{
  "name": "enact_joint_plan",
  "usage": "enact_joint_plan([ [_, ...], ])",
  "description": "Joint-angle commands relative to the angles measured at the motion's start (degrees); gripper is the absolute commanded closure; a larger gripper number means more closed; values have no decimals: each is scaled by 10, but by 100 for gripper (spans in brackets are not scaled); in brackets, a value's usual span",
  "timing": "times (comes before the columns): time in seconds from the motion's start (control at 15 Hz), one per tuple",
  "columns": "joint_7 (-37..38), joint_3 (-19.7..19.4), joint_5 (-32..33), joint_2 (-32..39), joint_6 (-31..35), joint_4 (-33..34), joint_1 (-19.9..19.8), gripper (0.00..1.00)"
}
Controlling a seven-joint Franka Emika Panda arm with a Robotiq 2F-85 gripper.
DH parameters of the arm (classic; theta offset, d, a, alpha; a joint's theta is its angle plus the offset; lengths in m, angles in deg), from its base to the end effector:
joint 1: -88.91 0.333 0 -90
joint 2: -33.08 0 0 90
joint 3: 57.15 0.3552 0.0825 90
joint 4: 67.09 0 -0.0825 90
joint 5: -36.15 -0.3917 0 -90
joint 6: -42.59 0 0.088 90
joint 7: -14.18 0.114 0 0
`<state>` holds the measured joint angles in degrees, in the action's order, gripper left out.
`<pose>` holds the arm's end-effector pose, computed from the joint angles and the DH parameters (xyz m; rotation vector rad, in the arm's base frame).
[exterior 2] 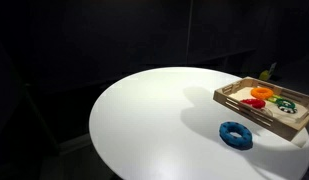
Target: Put the pink ring on the table
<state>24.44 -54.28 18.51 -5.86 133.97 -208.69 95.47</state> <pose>0.2967 0.0865 0.5305 -2.8813 0.0963 0.3462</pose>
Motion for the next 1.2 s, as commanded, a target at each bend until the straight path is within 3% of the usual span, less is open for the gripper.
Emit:
enact_joint_plan([
  [0.0,-7,11,-6,0,-4,1,-15,0],
  [0.33,-7,11,-6,0,-3,1,-15,0],
  [1.13,26,15,45,47,43,69,-83,0],
])
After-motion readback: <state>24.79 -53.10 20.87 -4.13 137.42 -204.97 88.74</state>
